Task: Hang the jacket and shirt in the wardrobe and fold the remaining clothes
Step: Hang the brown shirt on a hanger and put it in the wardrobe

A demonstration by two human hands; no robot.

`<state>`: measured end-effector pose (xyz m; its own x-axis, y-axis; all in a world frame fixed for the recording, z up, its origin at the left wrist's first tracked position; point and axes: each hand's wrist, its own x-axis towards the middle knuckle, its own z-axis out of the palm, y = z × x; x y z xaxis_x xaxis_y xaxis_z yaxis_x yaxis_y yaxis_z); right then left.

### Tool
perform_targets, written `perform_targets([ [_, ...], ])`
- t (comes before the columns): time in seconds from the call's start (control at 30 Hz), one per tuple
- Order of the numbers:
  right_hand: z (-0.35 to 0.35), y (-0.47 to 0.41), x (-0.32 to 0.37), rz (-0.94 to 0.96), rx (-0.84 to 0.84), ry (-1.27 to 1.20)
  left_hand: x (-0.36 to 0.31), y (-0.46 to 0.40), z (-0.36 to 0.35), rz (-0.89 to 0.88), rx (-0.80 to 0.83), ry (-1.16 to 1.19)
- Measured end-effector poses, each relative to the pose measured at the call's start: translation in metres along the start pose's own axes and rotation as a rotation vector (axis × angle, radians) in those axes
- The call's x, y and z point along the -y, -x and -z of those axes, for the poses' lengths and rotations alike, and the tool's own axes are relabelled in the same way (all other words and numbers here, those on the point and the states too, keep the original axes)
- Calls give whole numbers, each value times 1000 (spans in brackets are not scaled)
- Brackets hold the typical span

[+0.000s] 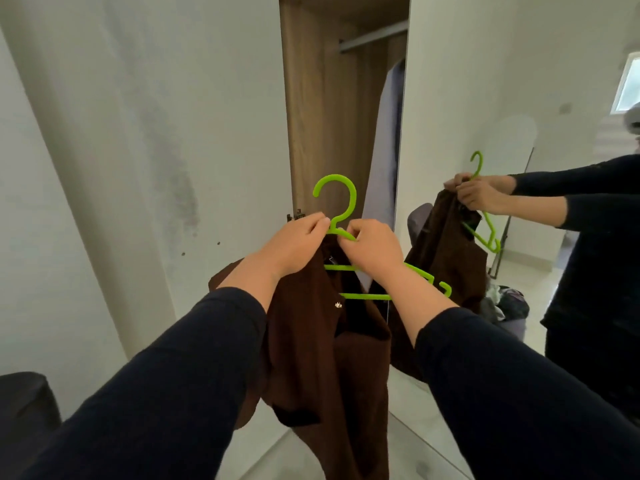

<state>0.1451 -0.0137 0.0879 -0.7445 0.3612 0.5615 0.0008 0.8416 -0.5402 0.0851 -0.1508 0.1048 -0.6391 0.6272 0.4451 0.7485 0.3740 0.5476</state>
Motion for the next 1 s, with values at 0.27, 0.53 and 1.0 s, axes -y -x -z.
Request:
perform_targets([
  [0.27,-3,-4,-6,27,89,-165,15,4,1,-107,3,-375],
  [0.53,-36,38,-21,429,-334,390,27,-2,22,25,-89,-500],
  [1.0,-82,39,-30,-867,205,-215,24,2,48,-26,-160,-327],
])
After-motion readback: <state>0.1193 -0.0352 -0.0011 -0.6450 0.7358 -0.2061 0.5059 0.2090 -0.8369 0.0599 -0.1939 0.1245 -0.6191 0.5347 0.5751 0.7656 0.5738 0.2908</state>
